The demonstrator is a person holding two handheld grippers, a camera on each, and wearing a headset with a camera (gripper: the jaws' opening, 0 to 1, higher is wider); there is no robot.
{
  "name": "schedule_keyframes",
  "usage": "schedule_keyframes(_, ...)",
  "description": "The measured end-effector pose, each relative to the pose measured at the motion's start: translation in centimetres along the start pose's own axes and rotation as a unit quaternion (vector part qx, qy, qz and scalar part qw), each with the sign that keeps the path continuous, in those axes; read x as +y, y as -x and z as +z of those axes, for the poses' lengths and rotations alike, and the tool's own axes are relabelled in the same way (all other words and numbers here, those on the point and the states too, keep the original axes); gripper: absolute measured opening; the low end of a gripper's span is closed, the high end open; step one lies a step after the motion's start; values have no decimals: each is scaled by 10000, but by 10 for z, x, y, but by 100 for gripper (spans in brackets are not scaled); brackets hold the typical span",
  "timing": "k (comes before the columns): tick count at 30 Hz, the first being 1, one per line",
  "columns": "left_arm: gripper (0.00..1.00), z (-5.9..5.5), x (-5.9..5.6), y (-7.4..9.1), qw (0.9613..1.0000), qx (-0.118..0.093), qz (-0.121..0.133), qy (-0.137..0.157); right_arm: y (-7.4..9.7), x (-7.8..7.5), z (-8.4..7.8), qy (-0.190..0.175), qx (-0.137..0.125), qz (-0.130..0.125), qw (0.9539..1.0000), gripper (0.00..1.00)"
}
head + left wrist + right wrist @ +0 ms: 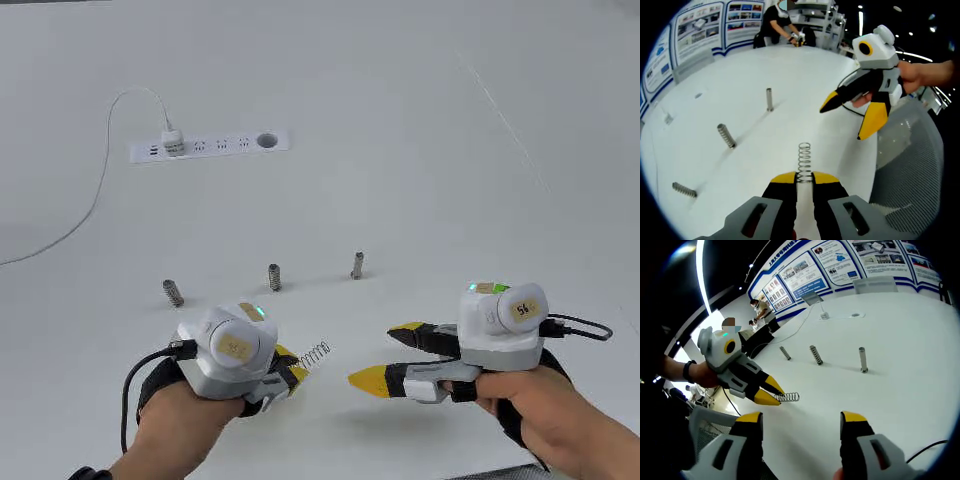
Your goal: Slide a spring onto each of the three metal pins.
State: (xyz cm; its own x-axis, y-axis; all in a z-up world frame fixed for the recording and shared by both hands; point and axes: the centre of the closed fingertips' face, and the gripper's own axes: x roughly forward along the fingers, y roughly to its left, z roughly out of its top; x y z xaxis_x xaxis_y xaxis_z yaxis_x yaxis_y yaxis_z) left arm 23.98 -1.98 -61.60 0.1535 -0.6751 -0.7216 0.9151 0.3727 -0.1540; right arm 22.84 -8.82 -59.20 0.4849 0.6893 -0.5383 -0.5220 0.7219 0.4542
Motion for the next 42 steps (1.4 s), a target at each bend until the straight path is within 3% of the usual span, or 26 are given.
schedule_keyframes(13, 10, 3, -12, 18, 9998, -133, -34, -139, -15, 25, 10, -25, -47, 457, 9989, 49)
schedule_keyframes(22, 10, 6, -19, 25, 9993, -205, -82, -294, -24, 42, 8, -141, -15, 755, 9970, 39)
schedule_keyframes(37, 10, 4, -35, 27, 9981, -204, -278, -511, -35, 55, 5, -253, 102, 1055, 9940, 29)
schedule_keyframes(42, 10, 7, -35, 28, 9978, -248, -292, -545, -36, 59, 7, -325, 118, 1161, 9926, 27)
